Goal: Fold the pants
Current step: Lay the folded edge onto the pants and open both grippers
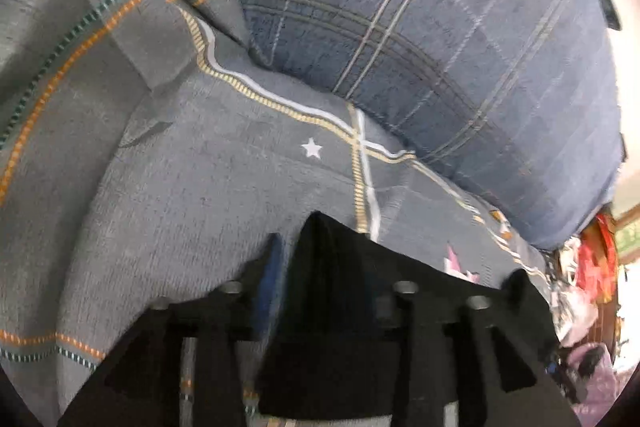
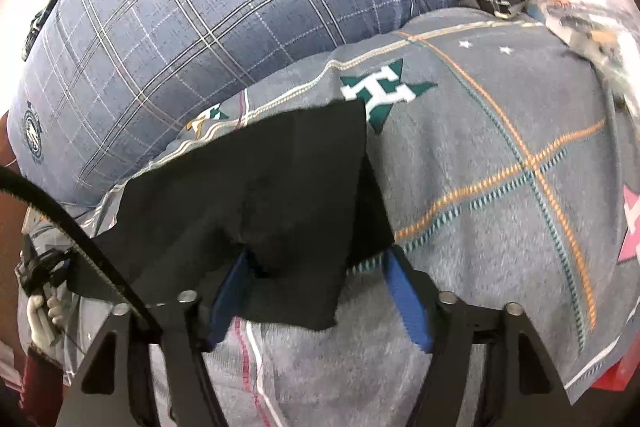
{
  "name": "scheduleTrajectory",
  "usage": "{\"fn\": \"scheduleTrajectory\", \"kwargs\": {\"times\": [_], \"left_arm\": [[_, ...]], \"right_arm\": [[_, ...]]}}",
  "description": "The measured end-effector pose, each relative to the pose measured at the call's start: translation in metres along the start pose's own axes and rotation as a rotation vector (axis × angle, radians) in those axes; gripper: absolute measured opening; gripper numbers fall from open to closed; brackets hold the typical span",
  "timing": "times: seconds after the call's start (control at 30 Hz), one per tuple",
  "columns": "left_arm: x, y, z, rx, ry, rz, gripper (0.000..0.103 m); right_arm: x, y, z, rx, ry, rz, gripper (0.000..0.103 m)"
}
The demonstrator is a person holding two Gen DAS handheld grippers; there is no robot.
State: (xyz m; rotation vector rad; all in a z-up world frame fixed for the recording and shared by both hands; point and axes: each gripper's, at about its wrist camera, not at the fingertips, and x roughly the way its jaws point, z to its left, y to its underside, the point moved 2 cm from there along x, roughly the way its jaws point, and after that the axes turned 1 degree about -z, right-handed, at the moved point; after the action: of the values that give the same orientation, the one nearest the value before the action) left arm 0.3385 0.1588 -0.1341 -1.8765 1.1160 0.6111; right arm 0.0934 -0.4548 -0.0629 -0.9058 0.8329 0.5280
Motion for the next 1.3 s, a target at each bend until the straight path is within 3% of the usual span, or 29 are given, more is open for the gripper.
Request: {"fn": "scheduleTrajectory", "kwargs": {"times": [0.07, 0.13, 0.17, 0.2, 0.27, 0.3, 0.33, 0.4, 0.43, 0.53, 0.6, 0.73, 0.93, 1.07, 1.17, 1.3], "left_arm": [[0.000, 0.005, -0.004, 0.030, 0.040, 0.006, 0.060], [0.014, 0.012, -0.013, 0.072, 0.058, 0.065, 0.070], [0.022, 0.017, -0.019, 0.103, 0.049, 0.092, 0.072], [0.024, 0.020, -0.029, 0.158, 0.021, 0.071, 0.078], [0.030, 0.026, -0.046, 0.230, -0.045, 0.075, 0.079], [0.030, 0.029, -0.049, 0.252, -0.078, 0.071, 0.071], [0.032, 0.031, -0.055, 0.277, -0.109, 0.067, 0.042], [0.030, 0.032, -0.059, 0.289, -0.134, 0.070, 0.024], [0.027, 0.031, -0.059, 0.275, -0.136, 0.074, 0.013], [0.015, 0.026, -0.055, 0.233, -0.116, 0.081, 0.012], [0.002, 0.023, -0.052, 0.197, -0.088, 0.080, 0.012], [-0.034, 0.020, -0.054, 0.143, -0.021, 0.057, 0.012], [-0.070, 0.032, -0.086, 0.156, 0.011, 0.032, 0.012], [-0.080, 0.056, -0.090, 0.151, 0.018, 0.055, 0.012], [-0.058, 0.070, -0.079, 0.118, 0.001, 0.094, 0.013], [-0.012, 0.086, -0.040, 0.043, -0.098, 0.138, 0.020]], "right_arm": [[0.004, -0.006, -0.003, 0.026, -0.014, -0.011, 0.081], [0.012, -0.012, -0.006, 0.061, -0.044, -0.009, 0.083], [0.017, -0.014, -0.008, 0.075, -0.048, -0.004, 0.084], [0.024, -0.016, -0.009, 0.084, -0.047, 0.000, 0.086], [0.033, -0.021, -0.009, 0.075, -0.019, -0.007, 0.090], [0.036, -0.025, -0.007, 0.065, -0.010, -0.017, 0.090], [0.038, -0.028, -0.005, 0.059, -0.004, -0.024, 0.091], [0.045, -0.033, 0.003, 0.058, -0.002, -0.024, 0.089], [0.046, -0.034, 0.006, 0.056, -0.007, -0.021, 0.077], [0.044, -0.038, 0.019, 0.041, -0.020, -0.004, 0.028], [0.034, -0.041, 0.025, 0.050, -0.053, -0.004, 0.021], [-0.003, -0.043, 0.032, 0.082, -0.152, -0.047, 0.020], [-0.052, -0.035, 0.047, 0.042, -0.203, -0.093, 0.019], [-0.071, -0.025, 0.024, 0.056, -0.171, -0.121, 0.019], [-0.063, -0.013, -0.006, 0.096, -0.104, -0.112, 0.020], [-0.026, 0.007, -0.047, 0.133, 0.041, -0.041, 0.040]]}}
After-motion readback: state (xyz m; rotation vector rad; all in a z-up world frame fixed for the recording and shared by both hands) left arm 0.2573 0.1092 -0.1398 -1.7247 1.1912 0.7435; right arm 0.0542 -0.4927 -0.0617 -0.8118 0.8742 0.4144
